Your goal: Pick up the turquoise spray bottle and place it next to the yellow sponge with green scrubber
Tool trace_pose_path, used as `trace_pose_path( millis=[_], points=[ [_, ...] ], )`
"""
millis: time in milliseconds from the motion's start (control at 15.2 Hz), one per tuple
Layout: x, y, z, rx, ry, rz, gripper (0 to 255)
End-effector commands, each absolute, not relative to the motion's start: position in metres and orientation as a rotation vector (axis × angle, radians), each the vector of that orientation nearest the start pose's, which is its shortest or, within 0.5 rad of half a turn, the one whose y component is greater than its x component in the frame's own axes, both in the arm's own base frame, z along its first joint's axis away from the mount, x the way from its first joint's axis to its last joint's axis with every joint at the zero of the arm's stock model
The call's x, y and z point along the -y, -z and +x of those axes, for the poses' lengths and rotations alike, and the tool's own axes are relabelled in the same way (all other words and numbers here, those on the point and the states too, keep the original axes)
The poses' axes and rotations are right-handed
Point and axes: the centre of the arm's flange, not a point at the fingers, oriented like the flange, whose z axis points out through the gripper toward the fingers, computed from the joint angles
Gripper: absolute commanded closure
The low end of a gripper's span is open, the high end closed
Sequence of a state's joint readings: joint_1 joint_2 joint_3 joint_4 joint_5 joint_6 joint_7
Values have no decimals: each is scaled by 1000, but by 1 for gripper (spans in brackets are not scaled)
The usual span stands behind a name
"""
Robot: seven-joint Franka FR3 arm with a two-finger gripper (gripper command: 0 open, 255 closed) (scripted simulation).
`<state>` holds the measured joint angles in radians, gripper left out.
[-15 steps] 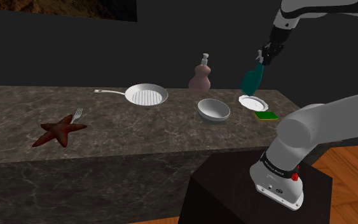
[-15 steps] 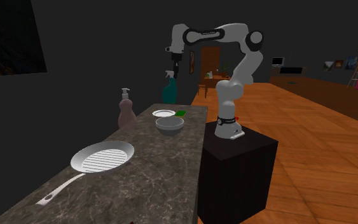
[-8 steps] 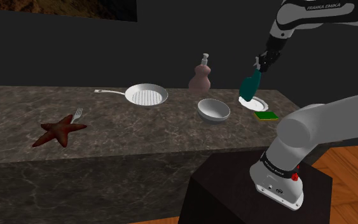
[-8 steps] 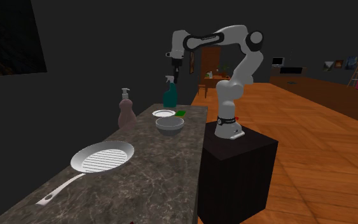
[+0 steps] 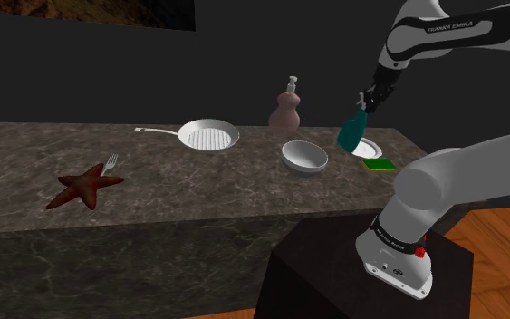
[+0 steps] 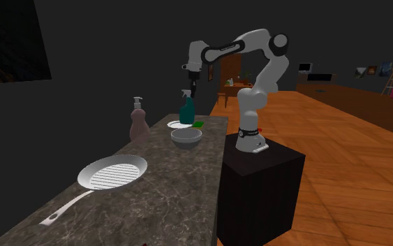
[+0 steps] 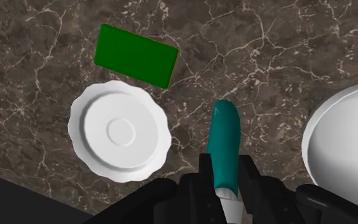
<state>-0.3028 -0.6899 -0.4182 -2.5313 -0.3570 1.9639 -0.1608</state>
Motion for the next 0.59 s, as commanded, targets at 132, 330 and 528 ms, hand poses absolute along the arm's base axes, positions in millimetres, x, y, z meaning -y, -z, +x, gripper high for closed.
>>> trace_pose_path(
  millis=[132,330,528],
  points=[
    [268,-466,255,-581,94,-3192,255],
    [268,-450,255,-581,94,-3192,255],
    [268,-434,255,-581,94,-3192,255]
  ],
)
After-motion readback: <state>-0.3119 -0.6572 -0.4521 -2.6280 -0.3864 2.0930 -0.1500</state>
